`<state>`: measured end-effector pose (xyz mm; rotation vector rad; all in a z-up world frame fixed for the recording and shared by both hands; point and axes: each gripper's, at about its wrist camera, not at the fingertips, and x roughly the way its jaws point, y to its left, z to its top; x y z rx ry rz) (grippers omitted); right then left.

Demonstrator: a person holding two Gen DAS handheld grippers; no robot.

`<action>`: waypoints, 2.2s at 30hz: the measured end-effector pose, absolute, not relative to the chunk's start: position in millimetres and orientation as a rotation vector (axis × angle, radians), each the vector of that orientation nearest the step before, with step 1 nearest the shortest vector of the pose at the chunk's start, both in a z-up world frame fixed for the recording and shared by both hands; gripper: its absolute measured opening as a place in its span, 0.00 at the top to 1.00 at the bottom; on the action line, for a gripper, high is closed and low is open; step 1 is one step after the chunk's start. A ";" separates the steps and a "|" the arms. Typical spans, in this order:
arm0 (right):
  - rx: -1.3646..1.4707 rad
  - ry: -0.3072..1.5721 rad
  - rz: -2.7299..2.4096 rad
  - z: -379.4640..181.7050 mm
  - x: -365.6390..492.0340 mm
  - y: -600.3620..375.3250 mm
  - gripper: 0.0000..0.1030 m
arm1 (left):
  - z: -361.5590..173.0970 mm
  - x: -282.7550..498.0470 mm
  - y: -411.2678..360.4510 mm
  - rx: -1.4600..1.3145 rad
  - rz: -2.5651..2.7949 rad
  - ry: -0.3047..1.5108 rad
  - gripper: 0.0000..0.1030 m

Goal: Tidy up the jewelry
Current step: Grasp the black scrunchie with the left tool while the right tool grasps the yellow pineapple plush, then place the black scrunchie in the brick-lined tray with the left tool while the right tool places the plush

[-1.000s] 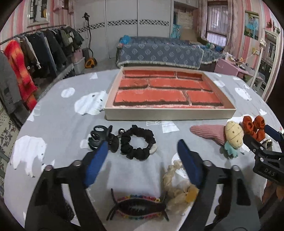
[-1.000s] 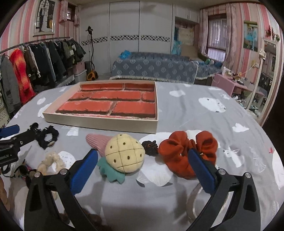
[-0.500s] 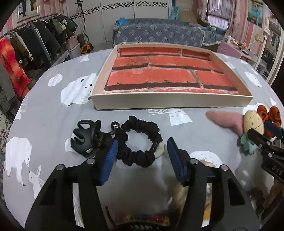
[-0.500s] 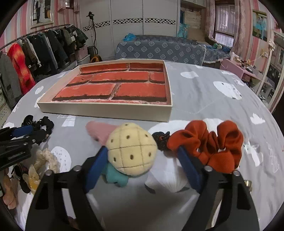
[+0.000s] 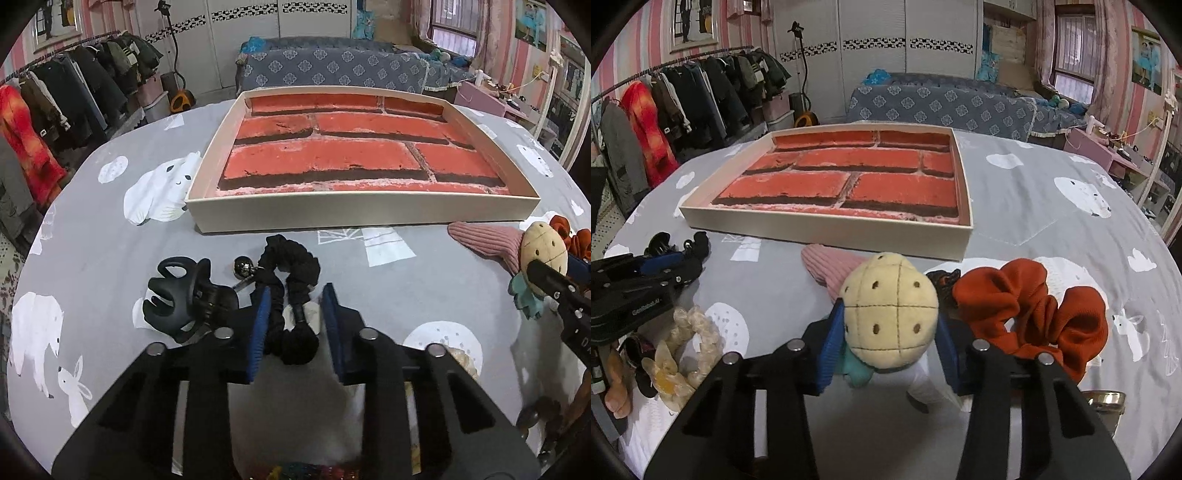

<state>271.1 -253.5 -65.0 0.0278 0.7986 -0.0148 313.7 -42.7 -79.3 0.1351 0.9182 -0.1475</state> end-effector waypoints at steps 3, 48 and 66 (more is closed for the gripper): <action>0.029 0.791 -0.010 -63.1 270.8 -254.4 0.57 | -78.4 312.7 -43.9 0.134 -0.166 0.916 0.85; 0.166 0.612 0.064 10.9 315.0 -287.4 0.59 | 14.7 355.9 -43.4 0.066 -0.230 0.757 0.98; 0.188 0.619 0.029 4.2 464.9 -306.9 0.60 | 5.9 488.9 -70.0 0.059 -0.209 0.797 0.98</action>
